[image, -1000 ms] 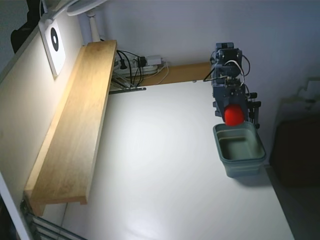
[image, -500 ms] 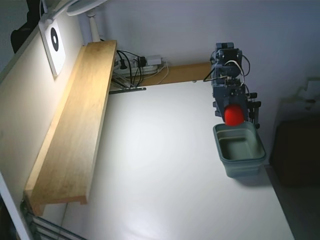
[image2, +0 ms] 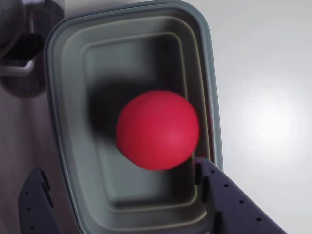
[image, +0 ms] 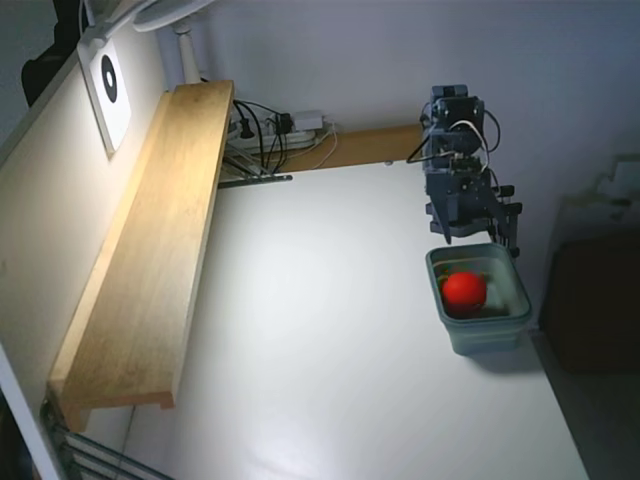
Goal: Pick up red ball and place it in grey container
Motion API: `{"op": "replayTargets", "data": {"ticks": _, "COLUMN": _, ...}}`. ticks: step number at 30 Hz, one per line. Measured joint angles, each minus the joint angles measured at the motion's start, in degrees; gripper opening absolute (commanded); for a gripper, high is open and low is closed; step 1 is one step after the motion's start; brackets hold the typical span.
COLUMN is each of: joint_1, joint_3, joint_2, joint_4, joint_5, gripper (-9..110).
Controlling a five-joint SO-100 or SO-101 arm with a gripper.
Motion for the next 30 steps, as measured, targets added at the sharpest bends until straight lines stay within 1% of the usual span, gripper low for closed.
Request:
{"op": "replayTargets", "data": {"ticks": 16, "joint_1": 0.53, "joint_3": 0.0, "joint_2": 0.0, "joint_4": 0.0, "joint_5": 0.0, "gripper": 36}}
{"op": "replayTargets", "data": {"ticks": 25, "joint_1": 6.59, "joint_3": 0.7, "joint_2": 1.58, "joint_4": 0.88, "joint_5": -0.09, "gripper": 33}}
{"op": "replayTargets", "data": {"ticks": 30, "joint_1": 12.04, "joint_3": 2.11, "joint_2": 3.96, "joint_4": 0.97, "joint_5": -0.09, "gripper": 30}}
